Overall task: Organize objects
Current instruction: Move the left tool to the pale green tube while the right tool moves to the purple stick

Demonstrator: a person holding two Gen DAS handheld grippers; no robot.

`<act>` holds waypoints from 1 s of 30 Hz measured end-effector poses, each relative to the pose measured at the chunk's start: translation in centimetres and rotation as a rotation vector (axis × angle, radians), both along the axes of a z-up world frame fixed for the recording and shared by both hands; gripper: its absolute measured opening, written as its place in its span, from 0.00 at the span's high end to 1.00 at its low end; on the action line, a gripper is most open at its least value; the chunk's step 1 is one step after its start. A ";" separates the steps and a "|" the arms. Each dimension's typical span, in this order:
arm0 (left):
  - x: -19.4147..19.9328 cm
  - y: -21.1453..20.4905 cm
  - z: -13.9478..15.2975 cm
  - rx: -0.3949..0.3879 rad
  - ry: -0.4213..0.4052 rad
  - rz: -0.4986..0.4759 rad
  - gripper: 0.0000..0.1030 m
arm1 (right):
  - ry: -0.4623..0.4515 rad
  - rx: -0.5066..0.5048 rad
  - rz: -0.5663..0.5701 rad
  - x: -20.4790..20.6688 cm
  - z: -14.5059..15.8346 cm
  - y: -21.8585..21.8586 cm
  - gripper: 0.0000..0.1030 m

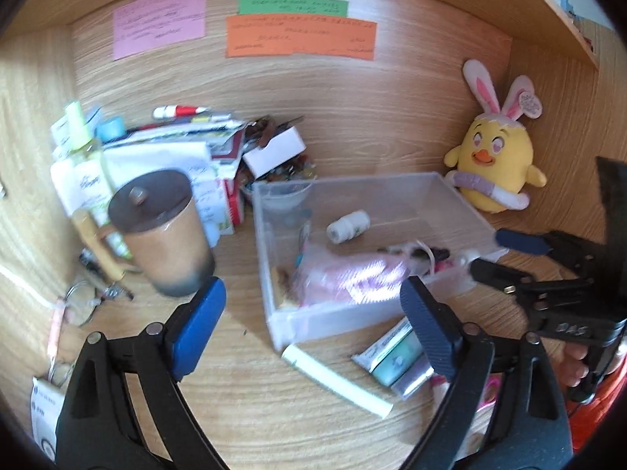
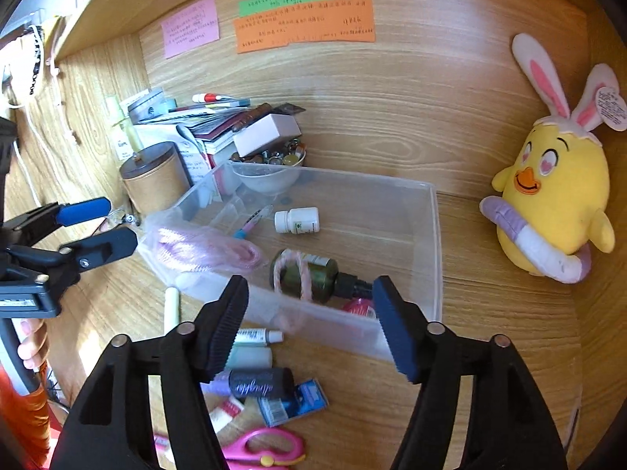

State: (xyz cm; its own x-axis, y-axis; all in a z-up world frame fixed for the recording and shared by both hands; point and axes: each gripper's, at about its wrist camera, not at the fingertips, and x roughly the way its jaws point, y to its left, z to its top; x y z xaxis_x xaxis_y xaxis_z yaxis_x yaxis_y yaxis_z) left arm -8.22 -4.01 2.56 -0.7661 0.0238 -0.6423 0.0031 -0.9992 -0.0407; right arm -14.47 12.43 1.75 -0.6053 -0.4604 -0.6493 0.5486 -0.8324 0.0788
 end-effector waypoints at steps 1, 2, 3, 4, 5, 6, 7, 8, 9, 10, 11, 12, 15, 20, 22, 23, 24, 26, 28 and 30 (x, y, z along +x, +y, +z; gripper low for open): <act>0.2 0.0 -0.4 0.002 -0.008 0.007 0.09 | 0.001 -0.002 0.003 0.4 0.0 0.2 0.34; 0.4 -0.1 -1.0 0.008 -0.022 0.014 0.08 | 0.002 -0.004 0.003 0.7 0.0 0.3 0.32; 0.5 -0.1 -1.6 0.015 -0.039 0.017 0.08 | 0.002 -0.005 0.003 0.9 -0.1 0.4 0.31; 0.5 0.0 -2.3 0.023 -0.059 0.016 0.08 | 0.000 -0.006 0.005 1.2 -0.2 0.6 0.30; 0.4 0.2 -3.2 0.029 -0.084 0.014 0.08 | -0.002 -0.006 0.008 1.4 -0.4 0.6 0.29; 0.2 0.3 -3.9 0.030 -0.105 0.014 0.08 | -0.006 -0.006 0.011 1.7 -0.5 0.7 0.28; 0.1 0.5 -4.7 0.030 -0.127 0.014 0.08 | -0.015 -0.005 0.015 1.9 -0.9 0.6 0.27; -0.1 0.7 -5.4 0.030 -0.148 0.015 0.08 | -0.022 -0.004 0.017 2.0 -1.1 0.7 0.27; -0.3 0.8 -6.0 0.031 -0.168 0.018 0.08 | -0.030 0.002 0.020 2.2 -1.5 0.6 0.27; -0.5 0.9 -6.5 0.031 -0.184 0.018 0.08 | -0.039 0.008 0.025 2.3 -1.9 0.5 0.27; -0.6 1.0 -7.0 0.025 -0.197 0.018 0.08 | -0.049 0.017 0.032 2.5 -2.4 0.3 0.26; -0.7 1.1 -7.3 0.019 -0.205 0.022 0.08 | -0.056 0.022 0.037 2.6 -2.8 0.1 0.26; -0.8 1.3 -7.9 -0.004 -0.224 0.027 0.20 | -0.083 0.044 0.058 3.0 -4.1 -0.6 0.22; -0.5 0.8 -9.0 0.007 -0.264 0.020 0.35 | -0.108 0.084 0.095 3.5 -5.6 -2.4 0.18; -0.4 0.6 -9.1 0.005 -0.261 0.028 0.42 | -0.107 0.119 0.116 3.8 -6.1 -3.5 0.17; -0.2 0.5 -9.1 0.002 -0.262 0.029 0.47 | -0.105 0.132 0.121 3.9 -6.2 -3.9 0.17; -0.1 0.4 -9.0 0.002 -0.259 0.030 0.52 | -0.101 0.150 0.130 4.0 -6.4 -4.4 0.17; 0.3 0.1 -9.0 0.001 -0.255 0.028 0.61 | -0.094 0.188 0.146 4.3 -6.8 -5.3 0.15; 0.9 -0.2 -9.0 0.003 -0.250 0.022 0.67 | -0.084 0.225 0.149 4.5 -7.2 -5.9 0.15; 1.5 -0.3 -9.0 -0.006 -0.243 0.018 0.75 | -0.086 0.247 0.150 4.5 -7.6 -6.3 0.14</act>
State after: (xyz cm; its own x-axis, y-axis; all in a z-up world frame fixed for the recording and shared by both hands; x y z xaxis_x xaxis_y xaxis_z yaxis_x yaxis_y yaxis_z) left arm -6.72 -4.34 -6.43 -0.5891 0.0072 -0.8081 0.0303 -0.9991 -0.0311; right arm -9.99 6.14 -5.87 -0.4800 -0.3627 -0.7988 0.6673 -0.7421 -0.0640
